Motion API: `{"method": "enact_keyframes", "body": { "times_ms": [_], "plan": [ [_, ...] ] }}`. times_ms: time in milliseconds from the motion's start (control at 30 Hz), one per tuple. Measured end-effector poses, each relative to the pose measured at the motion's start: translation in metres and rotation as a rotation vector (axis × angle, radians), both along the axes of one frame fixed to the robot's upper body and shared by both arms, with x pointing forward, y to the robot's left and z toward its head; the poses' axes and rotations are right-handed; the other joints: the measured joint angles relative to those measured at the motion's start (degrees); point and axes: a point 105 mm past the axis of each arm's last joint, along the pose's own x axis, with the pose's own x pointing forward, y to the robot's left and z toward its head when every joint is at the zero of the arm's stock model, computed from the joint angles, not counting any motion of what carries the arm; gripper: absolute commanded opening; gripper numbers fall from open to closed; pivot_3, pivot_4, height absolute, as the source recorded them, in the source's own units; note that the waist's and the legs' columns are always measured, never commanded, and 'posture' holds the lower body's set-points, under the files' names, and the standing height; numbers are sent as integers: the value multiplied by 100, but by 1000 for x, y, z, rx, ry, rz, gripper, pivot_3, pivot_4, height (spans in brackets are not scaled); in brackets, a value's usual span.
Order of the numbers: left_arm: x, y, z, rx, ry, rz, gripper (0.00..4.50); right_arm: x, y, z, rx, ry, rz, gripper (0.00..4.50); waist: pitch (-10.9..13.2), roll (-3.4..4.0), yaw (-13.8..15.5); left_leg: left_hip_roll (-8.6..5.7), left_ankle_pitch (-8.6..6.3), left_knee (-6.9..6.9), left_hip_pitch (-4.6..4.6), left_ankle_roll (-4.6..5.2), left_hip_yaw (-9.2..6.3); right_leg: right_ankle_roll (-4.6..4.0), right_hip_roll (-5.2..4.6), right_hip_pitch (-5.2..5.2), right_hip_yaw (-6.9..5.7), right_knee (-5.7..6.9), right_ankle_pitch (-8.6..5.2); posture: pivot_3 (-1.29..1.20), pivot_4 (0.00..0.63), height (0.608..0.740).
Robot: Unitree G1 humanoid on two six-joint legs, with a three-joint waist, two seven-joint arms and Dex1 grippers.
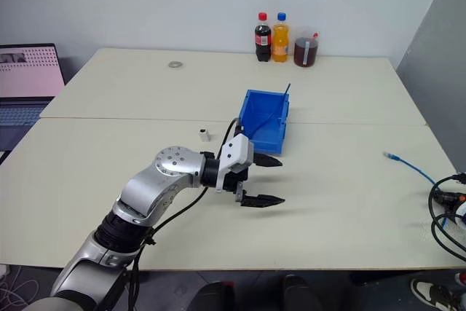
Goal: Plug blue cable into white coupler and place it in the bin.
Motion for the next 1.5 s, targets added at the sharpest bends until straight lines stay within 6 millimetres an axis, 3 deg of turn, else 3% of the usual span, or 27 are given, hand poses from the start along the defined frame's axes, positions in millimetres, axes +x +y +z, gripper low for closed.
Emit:
{"method": "enact_keyframes", "body": {
  "times_ms": [100, 267, 367, 500, 600, 633, 733, 800, 900, 1067, 1367, 1500],
  "plan": [
    [0, 0, 0, 1, -3, 2, 4500, -5, 7, 0, 6, 7, 62, 59, -1, 1, 1, 0, 0, -1, 1, 0, -1, 0, 1, 0, -1, 0, 0, 0, 150, 740],
    [4, 3, -1, 8, -17, 26, 4500, -11, 28, 2, -141, 29, 281, 59, -1, 3, -15, 1, 0, -3, 6, 0, -7, 1, 1, 0, 5, 2, -1, 0, 150, 740],
    [6, 14, -6, 18, -3, 67, 4500, -6, 63, 12, -204, -12, 470, 59, -1, 10, -91, 4, 0, -4, 13, 0, -7, 1, 3, 0, 7, 9, -1, 0, 150, 740],
    [0, 50, -30, 87, 54, 169, 4500, 1, 114, 30, -271, -84, 686, 59, 0, 10, -163, 25, 1, -10, 20, -2, -11, 0, 12, -1, 9, 12, -2, 0, 150, 740],
    [-13, 91, -57, 173, 135, 277, 4500, 6, 163, 30, -264, -139, 837, 59, 5, 3, -179, 36, 1, -14, 23, -2, -14, -5, 9, -3, 7, 13, -4, 0, 150, 740],
    [-18, 112, -67, 204, 171, 348, 4500, 9, 190, 28, -247, -165, 908, 59, 6, 2, -172, 40, 1, -14, 22, -2, -15, -6, -2, -6, 6, 17, -5, 0, 150, 740],
    [-21, 136, -71, 228, 185, 436, 4500, 11, 221, 26, -231, -184, 980, 59, 10, 4, -102, 30, 1, -11, 13, -2, -16, -6, -18, -12, -1, 18, -6, 0, 150, 740],
    [-30, 161, -79, 256, 210, 515, 4500, 18, 253, 29, -206, -229, 1027, 59, 9, -3, -103, 30, 1, -10, 10, -2, -5, -2, -27, -14, 3, 11, -6, 0, 150, 740],
    [-36, 177, -80, 250, 198, 580, 4500, 20, 296, 22, -139, -246, 1096, 59, 4, -11, -83, 29, 1, -11, 3, -2, -5, -2, -37, -20, 2, 8, -7, 0, 150, 740],
    [-37, 201, -80, 222, 199, 685, 4500, 18, 338, 11, -104, -224, 1167, 59, 4, -10, -48, 37, 1, -14, -2, -2, -10, -10, -37, -32, -2, 17, -11, 0, 150, 740],
    [-31, 222, -83, 190, 178, 730, 4500, 24, 351, 7, -83, -204, 1157, 59, 1, -8, -45, 38, 1, -14, 2, -2, -9, -13, -33, -33, -6, 23, -11, 0, 150, 740],
    [-26, 226, -82, 182, 172, 738, 4500, 24, 351, 4, -67, -179, 1152, 777, 1, -8, -45, 39, 1, -14, 2, -2, -10, -13, -33, -33, -6, 24, -11, 0, 150, 740]
  ]
}}
